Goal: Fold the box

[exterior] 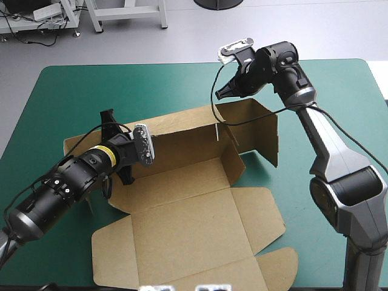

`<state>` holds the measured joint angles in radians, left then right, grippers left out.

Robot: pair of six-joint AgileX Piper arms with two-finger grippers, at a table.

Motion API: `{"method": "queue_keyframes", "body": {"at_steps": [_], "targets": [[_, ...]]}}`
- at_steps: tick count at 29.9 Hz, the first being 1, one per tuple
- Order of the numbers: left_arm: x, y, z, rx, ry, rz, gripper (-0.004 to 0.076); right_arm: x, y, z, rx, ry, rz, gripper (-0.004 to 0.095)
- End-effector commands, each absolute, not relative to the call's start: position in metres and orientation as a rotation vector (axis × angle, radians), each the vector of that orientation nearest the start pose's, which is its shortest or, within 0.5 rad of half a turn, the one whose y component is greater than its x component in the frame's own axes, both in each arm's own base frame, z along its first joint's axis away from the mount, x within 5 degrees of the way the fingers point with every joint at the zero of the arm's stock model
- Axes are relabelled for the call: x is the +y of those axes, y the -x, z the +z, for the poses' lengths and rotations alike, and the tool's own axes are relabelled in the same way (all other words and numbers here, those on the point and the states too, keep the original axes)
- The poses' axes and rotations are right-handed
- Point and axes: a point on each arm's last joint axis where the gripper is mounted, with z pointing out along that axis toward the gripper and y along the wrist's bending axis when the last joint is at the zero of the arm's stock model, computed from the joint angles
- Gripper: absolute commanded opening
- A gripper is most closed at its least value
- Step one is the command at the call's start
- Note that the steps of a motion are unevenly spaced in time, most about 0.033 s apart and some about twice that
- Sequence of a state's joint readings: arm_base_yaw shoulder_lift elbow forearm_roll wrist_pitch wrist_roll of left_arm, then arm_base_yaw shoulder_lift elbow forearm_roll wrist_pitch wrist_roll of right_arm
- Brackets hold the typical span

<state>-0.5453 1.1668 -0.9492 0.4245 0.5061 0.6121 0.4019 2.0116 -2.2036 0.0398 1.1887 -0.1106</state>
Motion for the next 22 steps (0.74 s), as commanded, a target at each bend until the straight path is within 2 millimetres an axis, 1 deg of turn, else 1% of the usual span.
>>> {"method": "queue_keyframes", "body": {"at_steps": [1,6,13,19,22], "targets": [[-0.112,-0.218,0.343,1.683,-1.411,0.451,-0.0006,0.171,-0.394,0.415,2.317,0.615,0.184,-0.0001],[-0.112,-0.218,0.342,1.690,-1.422,0.458,-0.0006,0.172,-0.392,0.413,2.342,0.622,0.207,-0.0002],[-0.112,-0.218,0.342,1.690,-1.422,0.458,-0.0006,0.173,-0.390,0.397,2.426,0.653,0.222,-0.0002],[-0.112,-0.218,0.342,1.688,-1.421,0.457,-0.0006,0.173,-0.383,0.405,2.419,0.629,0.275,-0.0004],[-0.112,-0.218,0.343,1.690,-1.415,0.453,-0.0006,0.171,-0.378,0.403,2.439,0.624,0.276,-0.0004]]}}
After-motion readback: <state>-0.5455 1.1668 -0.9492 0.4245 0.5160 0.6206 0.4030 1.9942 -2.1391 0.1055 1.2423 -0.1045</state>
